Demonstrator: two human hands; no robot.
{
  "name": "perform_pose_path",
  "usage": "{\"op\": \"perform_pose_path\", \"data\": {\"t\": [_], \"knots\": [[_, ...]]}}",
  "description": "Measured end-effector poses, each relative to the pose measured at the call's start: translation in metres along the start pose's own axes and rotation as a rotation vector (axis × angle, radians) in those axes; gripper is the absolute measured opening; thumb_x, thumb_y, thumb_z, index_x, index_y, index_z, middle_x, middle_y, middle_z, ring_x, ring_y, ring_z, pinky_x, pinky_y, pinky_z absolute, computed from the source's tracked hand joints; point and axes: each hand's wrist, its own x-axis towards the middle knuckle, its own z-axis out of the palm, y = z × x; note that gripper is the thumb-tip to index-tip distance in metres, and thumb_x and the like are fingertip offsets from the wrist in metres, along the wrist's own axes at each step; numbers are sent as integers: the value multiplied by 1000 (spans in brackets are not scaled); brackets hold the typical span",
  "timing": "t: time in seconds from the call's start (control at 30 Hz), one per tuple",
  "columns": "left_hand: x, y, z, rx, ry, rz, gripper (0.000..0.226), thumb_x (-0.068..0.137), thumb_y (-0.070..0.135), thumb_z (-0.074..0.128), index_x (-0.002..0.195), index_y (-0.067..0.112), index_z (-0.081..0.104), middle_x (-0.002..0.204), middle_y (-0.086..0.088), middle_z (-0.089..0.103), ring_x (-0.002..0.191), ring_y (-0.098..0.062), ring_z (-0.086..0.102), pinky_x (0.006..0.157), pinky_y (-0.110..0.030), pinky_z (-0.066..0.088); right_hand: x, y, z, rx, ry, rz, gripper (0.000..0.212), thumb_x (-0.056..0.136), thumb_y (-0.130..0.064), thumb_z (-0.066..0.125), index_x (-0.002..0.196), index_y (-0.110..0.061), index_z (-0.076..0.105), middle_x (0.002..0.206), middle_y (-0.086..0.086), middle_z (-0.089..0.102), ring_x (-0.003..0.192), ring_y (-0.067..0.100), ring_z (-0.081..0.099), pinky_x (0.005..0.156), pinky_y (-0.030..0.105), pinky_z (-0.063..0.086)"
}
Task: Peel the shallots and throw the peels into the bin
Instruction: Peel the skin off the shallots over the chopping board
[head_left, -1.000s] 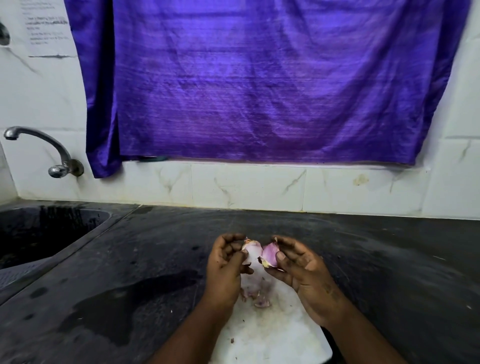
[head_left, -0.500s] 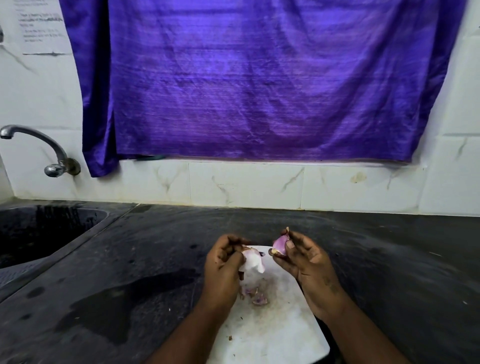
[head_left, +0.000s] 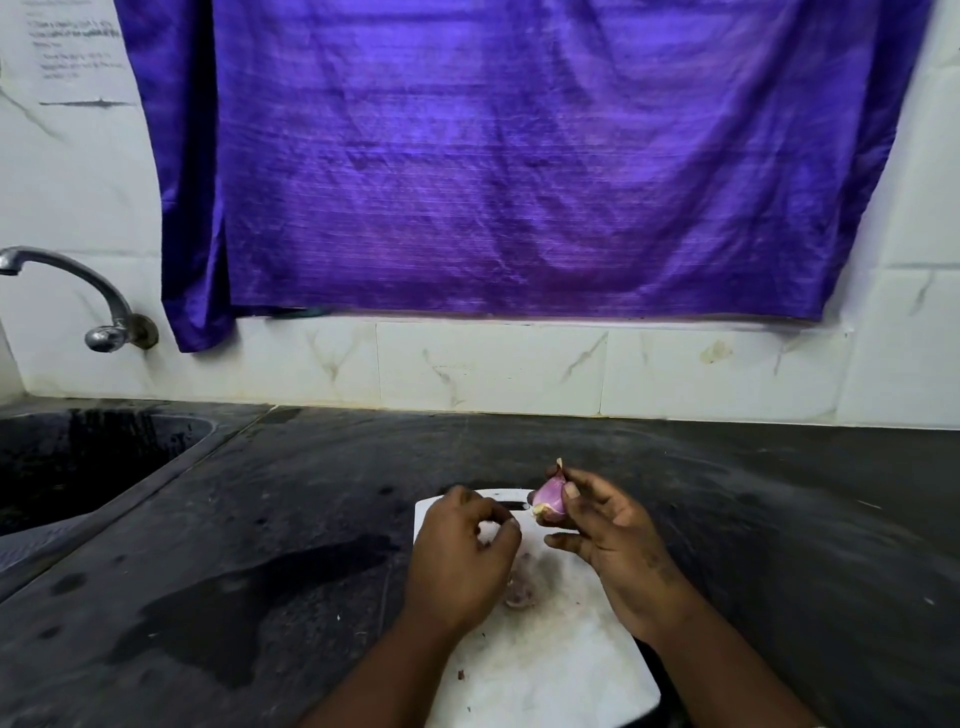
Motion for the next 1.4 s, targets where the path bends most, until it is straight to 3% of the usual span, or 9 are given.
{"op": "perform_pose_path", "data": {"t": [0.07,0.2,0.37,0.63,0.77,0.93,1.1,1.27,1.4], "knots": [[-2,4,-2,-112,30,115,18,90,25,72,105,35,72,107,20,66,104,2,62,73,-12,49,0,0,0,15,-17,2,36,83,-28,66,118,-19,69,102,9,81,89,19,77,77,32,62],[-9,10,-3,-303,-34,206,52,87,15,80,132,32,63,129,21,67,118,-3,65,64,-26,61,-1,0,-1,33,-43,10,37,85,-29,65,120,-17,69,108,12,80,96,23,77,88,37,61],[-7,7,0,-294,-4,249,54,86,4,79,132,29,65,119,23,72,113,-3,69,83,-27,60,-2,-1,1,22,-94,5,35,89,-21,63,121,-7,67,106,14,79,93,22,78,80,31,63],[-5,3,4,-300,-41,265,70,88,3,76,143,39,51,111,7,71,101,-24,69,88,-40,59,-2,1,1,-12,-104,14,30,94,-16,64,119,0,66,105,22,76,91,25,74,82,35,63],[-9,6,2,-289,-169,262,75,97,12,66,150,52,32,122,15,58,108,-19,60,82,-46,59,-3,1,0,-36,-118,11,33,89,-19,67,116,0,68,98,16,77,89,24,74,78,32,62],[-9,5,0,-269,-228,274,89,94,8,67,155,55,21,109,27,50,101,-17,57,78,-47,62,-4,3,1,-49,-136,29,32,87,-20,69,114,-2,69,97,19,76,88,24,73,76,33,62],[-8,5,0,-283,-211,261,94,92,5,69,156,53,20,103,18,55,98,-16,60,71,-34,58,-4,2,0,-61,-138,20,32,87,-20,69,112,-1,70,105,26,75,89,27,74,75,32,63],[-8,4,1,-307,-215,245,98,90,-1,69,155,55,21,97,14,56,90,-14,60,64,-41,59,-3,4,2,-77,-131,0,34,82,-25,70,107,-2,72,91,16,76,80,21,74,73,30,63],[-7,3,5,-283,-211,251,98,91,0,68,157,52,18,98,27,53,91,0,56,68,-15,47,-3,5,3,-81,-104,-16,34,84,-27,69,107,-2,73,101,27,75,92,37,74,77,33,63]]}}
